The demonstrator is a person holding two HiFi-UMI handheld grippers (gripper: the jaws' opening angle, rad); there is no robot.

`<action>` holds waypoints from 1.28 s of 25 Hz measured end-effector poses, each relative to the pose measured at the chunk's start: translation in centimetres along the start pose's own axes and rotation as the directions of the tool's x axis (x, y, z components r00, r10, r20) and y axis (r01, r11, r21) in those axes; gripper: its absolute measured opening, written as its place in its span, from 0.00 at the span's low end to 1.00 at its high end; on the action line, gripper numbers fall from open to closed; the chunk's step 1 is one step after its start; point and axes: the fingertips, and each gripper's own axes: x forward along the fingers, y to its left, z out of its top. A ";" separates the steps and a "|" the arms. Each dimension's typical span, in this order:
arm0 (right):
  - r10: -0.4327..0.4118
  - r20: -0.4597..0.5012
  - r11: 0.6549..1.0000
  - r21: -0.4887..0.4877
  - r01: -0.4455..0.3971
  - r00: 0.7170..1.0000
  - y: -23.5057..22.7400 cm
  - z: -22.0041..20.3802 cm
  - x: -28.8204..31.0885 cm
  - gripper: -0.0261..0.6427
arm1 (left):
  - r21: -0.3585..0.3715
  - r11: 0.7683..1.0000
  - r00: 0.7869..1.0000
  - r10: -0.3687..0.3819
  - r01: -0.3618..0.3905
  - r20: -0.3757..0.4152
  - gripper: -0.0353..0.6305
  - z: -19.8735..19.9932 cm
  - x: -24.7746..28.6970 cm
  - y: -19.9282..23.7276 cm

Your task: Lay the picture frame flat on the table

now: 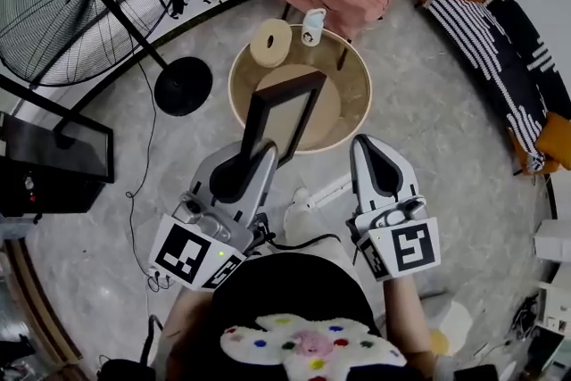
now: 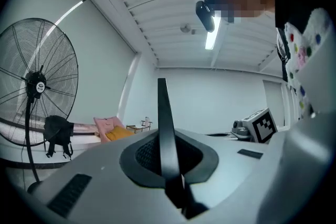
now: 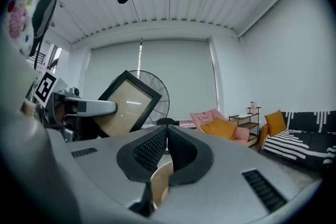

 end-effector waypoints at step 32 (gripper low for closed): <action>0.031 -0.099 0.996 0.084 -0.022 0.995 -5.8 -1.3 8.3 0.09 | -0.062 0.997 0.998 -0.040 0.037 -0.047 0.10 0.2 9.3 5.0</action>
